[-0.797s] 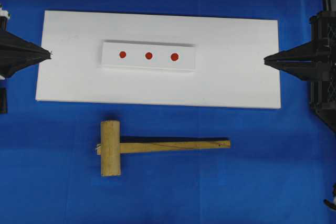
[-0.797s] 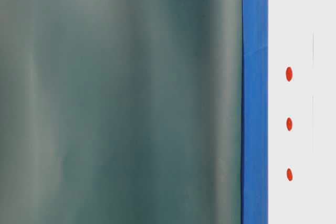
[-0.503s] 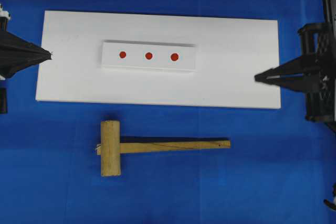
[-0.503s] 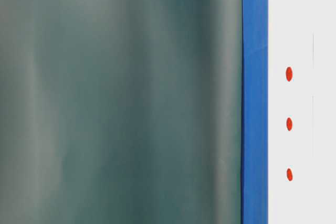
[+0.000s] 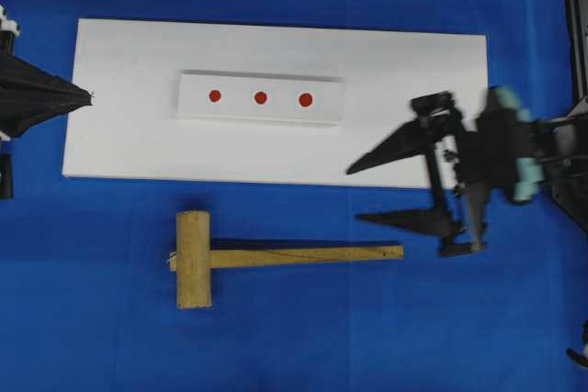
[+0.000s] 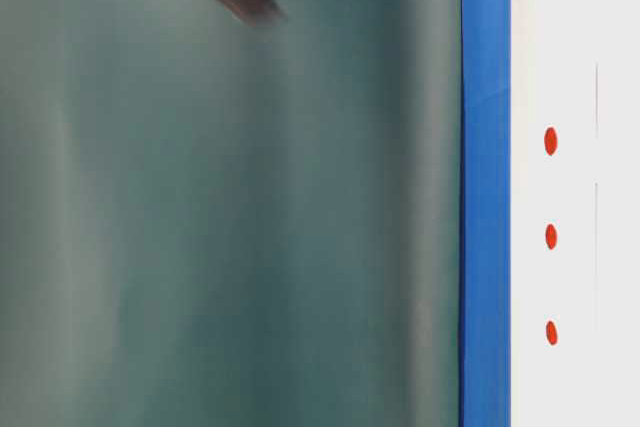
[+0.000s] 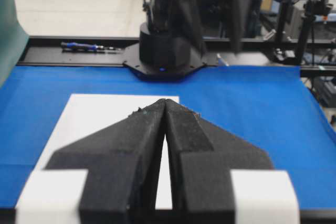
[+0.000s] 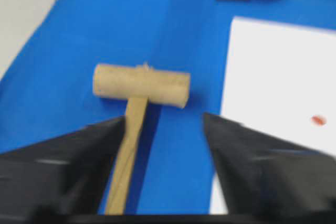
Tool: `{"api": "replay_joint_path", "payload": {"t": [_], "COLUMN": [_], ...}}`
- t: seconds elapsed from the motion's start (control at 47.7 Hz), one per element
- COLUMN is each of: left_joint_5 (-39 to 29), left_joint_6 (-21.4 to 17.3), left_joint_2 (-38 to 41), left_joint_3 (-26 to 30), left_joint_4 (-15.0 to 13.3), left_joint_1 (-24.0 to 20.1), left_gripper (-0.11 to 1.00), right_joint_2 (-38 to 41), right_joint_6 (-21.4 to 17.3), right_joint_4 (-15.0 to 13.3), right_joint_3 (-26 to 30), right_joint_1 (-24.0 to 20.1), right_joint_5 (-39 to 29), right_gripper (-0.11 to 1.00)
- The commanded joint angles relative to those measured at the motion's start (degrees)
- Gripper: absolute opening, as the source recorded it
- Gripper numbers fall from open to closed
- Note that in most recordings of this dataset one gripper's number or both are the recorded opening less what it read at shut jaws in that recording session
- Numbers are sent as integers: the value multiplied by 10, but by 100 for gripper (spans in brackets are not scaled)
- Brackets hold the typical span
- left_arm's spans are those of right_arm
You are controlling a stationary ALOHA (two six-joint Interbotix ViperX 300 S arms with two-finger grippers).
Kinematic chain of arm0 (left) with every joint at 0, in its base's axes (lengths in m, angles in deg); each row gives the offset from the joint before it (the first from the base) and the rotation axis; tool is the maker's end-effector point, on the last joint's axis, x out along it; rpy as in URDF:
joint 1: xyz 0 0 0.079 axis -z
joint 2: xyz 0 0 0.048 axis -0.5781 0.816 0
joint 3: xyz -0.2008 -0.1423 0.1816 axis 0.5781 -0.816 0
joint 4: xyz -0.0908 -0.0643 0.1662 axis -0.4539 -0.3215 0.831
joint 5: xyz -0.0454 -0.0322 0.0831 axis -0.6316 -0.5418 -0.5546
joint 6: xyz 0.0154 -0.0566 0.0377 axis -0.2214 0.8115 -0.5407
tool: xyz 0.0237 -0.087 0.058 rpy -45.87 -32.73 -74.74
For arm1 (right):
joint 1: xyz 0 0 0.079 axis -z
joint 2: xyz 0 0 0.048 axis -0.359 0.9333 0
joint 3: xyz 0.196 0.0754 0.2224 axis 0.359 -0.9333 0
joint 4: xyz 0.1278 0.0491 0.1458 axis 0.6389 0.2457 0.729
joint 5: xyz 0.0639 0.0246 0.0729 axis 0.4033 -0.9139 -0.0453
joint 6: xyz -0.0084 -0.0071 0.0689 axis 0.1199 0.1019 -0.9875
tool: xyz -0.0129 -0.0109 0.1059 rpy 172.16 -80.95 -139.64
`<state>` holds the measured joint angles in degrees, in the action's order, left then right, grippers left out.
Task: Hit the mark with a hammer.
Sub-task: 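Move the right gripper to the wooden mallet handle and grasp it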
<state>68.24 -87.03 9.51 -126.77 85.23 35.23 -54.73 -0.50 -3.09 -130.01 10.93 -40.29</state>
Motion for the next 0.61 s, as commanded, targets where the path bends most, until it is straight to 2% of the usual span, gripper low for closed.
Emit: {"api": "replay_joint_path", "payload": {"t": [0.0, 0.063, 0.105, 0.273, 0.587], "left_joint_5": [3, 3, 3, 3, 3], "left_joint_6": [1, 1, 1, 1, 1], "left_joint_2": [6, 6, 5, 4, 4], "left_joint_3": [7, 7, 6, 5, 0], "left_joint_4": [-1, -1, -1, -1, -1], "left_joint_1": [1, 1, 2, 1, 1], "left_gripper": [0, 0, 0, 0, 0], "right_joint_2": [50, 83, 105, 199, 322], "right_joint_6": [-14, -23, -27, -34, -34], "right_joint_4": [2, 2, 3, 18, 88], "right_joint_3": [45, 66, 77, 113, 126], "right_joint_1": [-9, -14, -17, -27, -40], "right_joint_5": [-11, -20, -23, 1, 105], "right_gripper": [71, 88, 92, 88, 88]}}
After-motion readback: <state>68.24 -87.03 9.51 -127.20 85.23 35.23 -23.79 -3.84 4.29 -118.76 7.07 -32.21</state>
